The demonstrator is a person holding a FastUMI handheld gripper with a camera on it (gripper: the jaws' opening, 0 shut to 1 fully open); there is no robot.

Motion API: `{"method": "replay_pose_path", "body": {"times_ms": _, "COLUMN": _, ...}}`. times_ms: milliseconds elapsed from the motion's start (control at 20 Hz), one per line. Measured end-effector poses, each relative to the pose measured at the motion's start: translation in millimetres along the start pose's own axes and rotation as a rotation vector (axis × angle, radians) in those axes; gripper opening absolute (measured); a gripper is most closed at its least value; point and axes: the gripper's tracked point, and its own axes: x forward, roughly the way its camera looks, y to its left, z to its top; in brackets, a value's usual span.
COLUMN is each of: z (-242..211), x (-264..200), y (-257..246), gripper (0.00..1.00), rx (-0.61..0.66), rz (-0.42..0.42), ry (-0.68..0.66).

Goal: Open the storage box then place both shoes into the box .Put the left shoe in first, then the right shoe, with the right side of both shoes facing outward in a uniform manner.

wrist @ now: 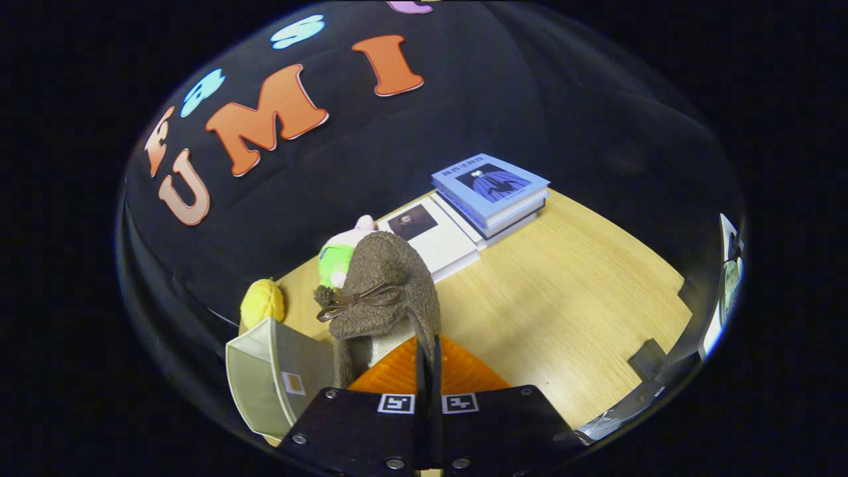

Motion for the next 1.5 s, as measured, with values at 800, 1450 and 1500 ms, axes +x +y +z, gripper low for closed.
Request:
{"method": "replay_pose_path", "body": {"times_ms": 800, "z": -89, "x": -29, "y": 180, "gripper": 0.01, "rx": -0.135, "rz": 0.236, "ry": 0.120}}
{"method": "replay_pose_path", "body": {"times_ms": 1450, "z": -124, "x": -8, "y": 187, "gripper": 0.16, "rx": -0.153, "rz": 0.210, "ry": 0.196}}
{"method": "replay_pose_path", "body": {"times_ms": 1500, "z": -117, "x": -14, "y": 192, "gripper": 0.28, "rx": -0.140, "rz": 0.228, "ry": 0.181}}
